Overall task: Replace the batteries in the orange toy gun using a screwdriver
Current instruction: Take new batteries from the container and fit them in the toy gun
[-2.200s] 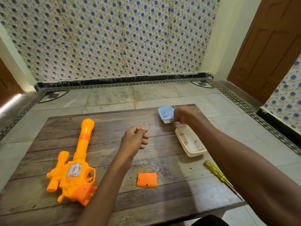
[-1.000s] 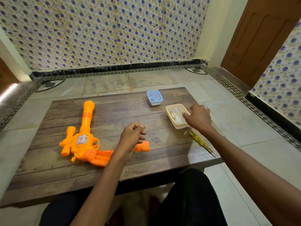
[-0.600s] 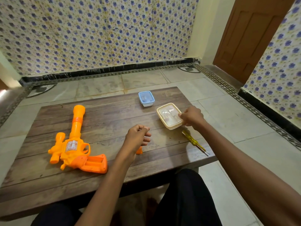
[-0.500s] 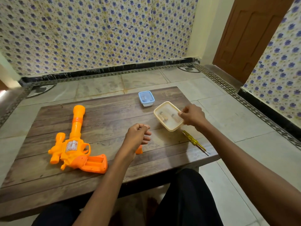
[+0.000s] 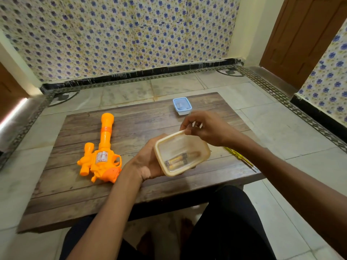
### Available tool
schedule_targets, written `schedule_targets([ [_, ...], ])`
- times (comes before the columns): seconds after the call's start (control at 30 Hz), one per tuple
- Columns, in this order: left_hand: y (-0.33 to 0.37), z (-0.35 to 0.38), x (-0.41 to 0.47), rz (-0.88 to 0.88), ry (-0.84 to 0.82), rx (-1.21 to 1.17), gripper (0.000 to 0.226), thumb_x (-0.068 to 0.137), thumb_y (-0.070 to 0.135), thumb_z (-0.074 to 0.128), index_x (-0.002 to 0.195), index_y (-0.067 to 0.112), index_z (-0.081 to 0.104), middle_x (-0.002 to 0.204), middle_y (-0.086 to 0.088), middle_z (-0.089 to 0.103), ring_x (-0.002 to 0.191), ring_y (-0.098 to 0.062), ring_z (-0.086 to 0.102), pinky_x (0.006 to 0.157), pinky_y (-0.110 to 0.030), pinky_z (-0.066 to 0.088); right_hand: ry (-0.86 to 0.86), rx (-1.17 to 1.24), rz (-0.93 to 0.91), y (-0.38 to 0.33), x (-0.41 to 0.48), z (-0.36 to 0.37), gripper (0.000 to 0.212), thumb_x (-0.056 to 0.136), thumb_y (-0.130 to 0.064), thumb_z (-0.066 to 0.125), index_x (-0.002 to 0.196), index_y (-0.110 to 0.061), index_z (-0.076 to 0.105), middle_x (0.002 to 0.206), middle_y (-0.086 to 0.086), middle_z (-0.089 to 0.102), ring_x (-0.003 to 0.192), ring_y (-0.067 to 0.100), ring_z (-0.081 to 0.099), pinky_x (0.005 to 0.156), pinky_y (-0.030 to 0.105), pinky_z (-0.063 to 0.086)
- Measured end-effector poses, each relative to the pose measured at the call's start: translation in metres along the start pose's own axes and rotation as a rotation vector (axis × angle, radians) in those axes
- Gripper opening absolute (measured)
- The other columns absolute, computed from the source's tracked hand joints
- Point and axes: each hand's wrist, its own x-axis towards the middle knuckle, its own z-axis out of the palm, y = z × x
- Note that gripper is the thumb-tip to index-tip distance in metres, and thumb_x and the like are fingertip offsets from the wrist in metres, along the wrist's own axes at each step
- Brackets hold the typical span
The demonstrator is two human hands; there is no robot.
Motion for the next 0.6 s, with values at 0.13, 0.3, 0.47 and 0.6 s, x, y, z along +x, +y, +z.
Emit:
schedule_targets([
  [0.13,0.001,-0.019,-0.002,0.013,-0.001,0.019,0.045,0.080,0.030,0.062,0.118,0.006,0.068,0.124,-0.018,0.059,0.111,-0.033,0.056,0.104,-0.049,0.044,0.012,0.093,0.099,-0.003,0.007,0.001,0.016,0.079,-0.034,0.078,0.093,-0.027,0.074,0.088,-0.009,0.068,0.079,0.004,0.063,0.065,0.020,0.047],
  [0.3,-0.005,-0.021,0.004,0.020,-0.049,-0.064,0.042,0.095,0.033,0.060,0.128,0.007,0.062,0.123,-0.015,0.061,0.117,-0.030,0.054,0.114,-0.046,0.033,-0.003,0.072,0.150,-0.010,0.013,0.007,0.022,0.069,-0.034,0.086,0.087,-0.024,0.077,0.081,-0.008,0.071,0.078,0.006,0.065,0.064,0.019,0.049],
  [0.47,-0.008,-0.022,0.006,0.011,0.033,-0.104,0.029,0.090,0.027,0.061,0.099,0.003,0.073,0.098,-0.015,0.070,0.089,-0.027,0.069,0.088,-0.039,0.055,-0.010,-0.051,0.160,-0.022,0.016,0.018,0.032,0.064,-0.029,0.090,0.091,-0.025,0.074,0.080,-0.016,0.065,0.075,0.000,0.058,0.065,0.018,0.044],
  [0.6,-0.010,-0.029,0.006,0.043,0.061,-0.132,0.029,0.084,0.024,0.059,0.085,0.001,0.077,0.086,-0.016,0.073,0.074,-0.027,0.072,0.068,-0.036,0.061,0.176,-0.165,0.091,-0.026,0.012,0.033,0.039,0.058,-0.031,0.093,0.092,-0.024,0.075,0.079,-0.017,0.059,0.073,0.001,0.054,0.067,0.019,0.045],
])
